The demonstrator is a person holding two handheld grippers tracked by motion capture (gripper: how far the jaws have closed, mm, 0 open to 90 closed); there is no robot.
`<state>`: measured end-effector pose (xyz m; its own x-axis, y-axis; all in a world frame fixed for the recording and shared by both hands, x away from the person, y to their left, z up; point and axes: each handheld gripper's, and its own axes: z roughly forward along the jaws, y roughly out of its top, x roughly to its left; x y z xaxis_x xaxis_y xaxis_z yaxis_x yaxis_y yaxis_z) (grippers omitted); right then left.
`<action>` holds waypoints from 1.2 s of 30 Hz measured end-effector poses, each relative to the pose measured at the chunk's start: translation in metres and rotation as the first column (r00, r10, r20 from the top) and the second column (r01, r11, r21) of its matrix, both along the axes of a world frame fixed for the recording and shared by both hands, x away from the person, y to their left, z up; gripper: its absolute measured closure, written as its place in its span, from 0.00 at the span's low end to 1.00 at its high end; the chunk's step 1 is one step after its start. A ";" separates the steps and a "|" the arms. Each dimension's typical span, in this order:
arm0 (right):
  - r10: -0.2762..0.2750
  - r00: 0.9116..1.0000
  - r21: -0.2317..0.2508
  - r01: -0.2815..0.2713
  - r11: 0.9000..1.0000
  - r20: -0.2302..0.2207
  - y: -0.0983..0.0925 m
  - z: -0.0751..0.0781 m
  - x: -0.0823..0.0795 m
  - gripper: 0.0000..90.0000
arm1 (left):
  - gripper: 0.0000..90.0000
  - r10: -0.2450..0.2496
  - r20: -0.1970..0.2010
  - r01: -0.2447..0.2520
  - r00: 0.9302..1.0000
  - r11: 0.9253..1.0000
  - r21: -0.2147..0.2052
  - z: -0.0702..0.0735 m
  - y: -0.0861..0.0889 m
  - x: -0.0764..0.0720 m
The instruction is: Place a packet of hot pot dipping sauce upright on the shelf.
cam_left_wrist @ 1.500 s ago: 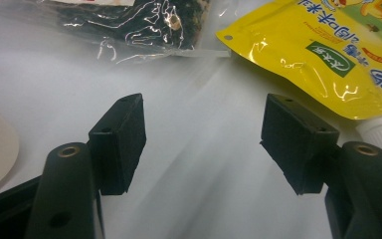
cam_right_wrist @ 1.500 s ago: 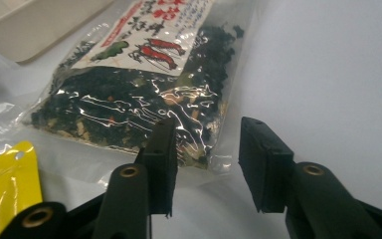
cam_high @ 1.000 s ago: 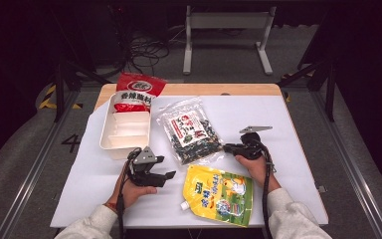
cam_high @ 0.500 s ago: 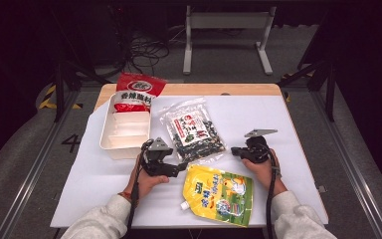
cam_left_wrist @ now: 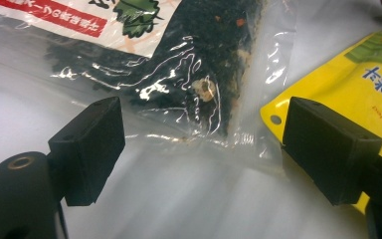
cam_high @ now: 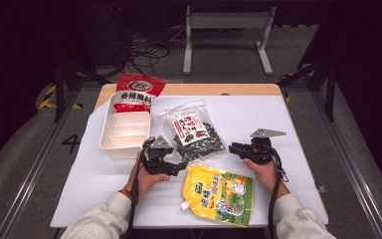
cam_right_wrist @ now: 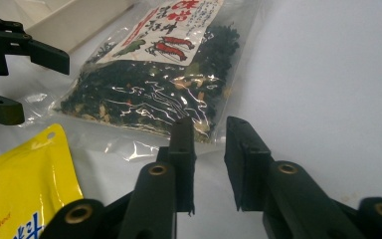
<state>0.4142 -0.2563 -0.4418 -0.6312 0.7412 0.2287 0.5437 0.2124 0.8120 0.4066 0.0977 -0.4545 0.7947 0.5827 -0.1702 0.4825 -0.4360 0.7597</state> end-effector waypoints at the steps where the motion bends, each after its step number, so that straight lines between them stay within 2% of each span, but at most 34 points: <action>1: -0.006 1.000 0.009 0.006 1.000 -0.008 0.000 0.000 0.001 0.74 | 0.20 0.004 0.009 -0.004 1.000 1.000 0.011 0.000 0.002 0.000; 3: -0.009 1.000 0.019 0.009 1.000 -0.002 0.002 0.001 0.002 0.74 | 0.20 0.006 0.005 -0.007 1.000 1.000 0.011 -0.001 0.005 0.000; 5: -0.011 1.000 0.005 0.011 1.000 -0.019 0.006 -0.001 0.004 0.72 | 0.19 0.006 0.012 -0.007 1.000 1.000 0.021 -0.001 0.006 0.000; 10: -0.034 0.995 -0.009 0.033 0.999 -0.098 0.014 -0.013 0.012 0.64 | 0.19 0.003 0.012 -0.004 1.000 0.999 0.040 -0.002 0.005 -0.001; 11: -0.034 0.995 -0.009 0.033 0.999 -0.098 0.014 -0.013 0.012 0.64 | 0.19 0.003 0.012 -0.004 1.000 0.999 0.040 -0.002 0.005 -0.001; 13: -0.035 0.990 -0.007 0.034 0.999 -0.134 0.014 -0.016 0.014 0.66 | 0.20 0.003 0.007 -0.004 1.000 0.999 0.034 -0.003 0.005 -0.001; 15: -0.039 0.989 0.001 0.039 0.999 -0.146 0.014 -0.017 0.015 0.71 | 0.19 0.005 0.003 -0.006 1.000 0.999 0.033 -0.003 0.005 0.000; 17: -0.040 0.989 -0.016 0.038 0.999 -0.143 0.015 -0.016 0.016 0.79 | 0.19 0.000 0.006 -0.001 1.000 0.999 0.035 -0.004 0.005 0.001; 18: -0.046 0.989 -0.017 0.044 0.999 -0.139 0.013 -0.016 0.017 0.87 | 0.19 0.004 0.000 -0.004 1.000 0.999 0.035 -0.004 0.004 0.001; 20: -0.041 0.986 0.004 0.042 0.999 -0.162 0.010 -0.017 0.019 0.92 | 0.19 0.003 -0.004 -0.003 1.000 0.999 0.033 -0.006 0.003 0.001; 22: -0.036 0.986 -0.004 0.036 0.999 -0.164 0.011 -0.017 0.019 0.95 | 0.19 0.004 -0.019 -0.004 1.000 1.000 0.023 -0.007 0.003 0.002; 26: -0.033 0.987 -0.021 0.030 0.999 -0.154 0.011 -0.017 0.017 0.98 | 0.17 0.014 -0.054 -0.015 0.998 1.000 -0.027 -0.010 0.004 0.008; 30: -0.034 0.989 -0.032 0.030 0.999 -0.147 0.005 -0.015 0.012 0.99 | 0.15 0.002 -0.061 -0.003 0.998 1.000 -0.025 -0.011 -0.001 0.012; 36: -0.049 0.989 -0.050 0.043 0.998 -0.141 -0.011 -0.011 0.003 0.99 | 0.15 -0.012 -0.093 0.006 0.996 0.998 -0.062 -0.011 -0.016 0.016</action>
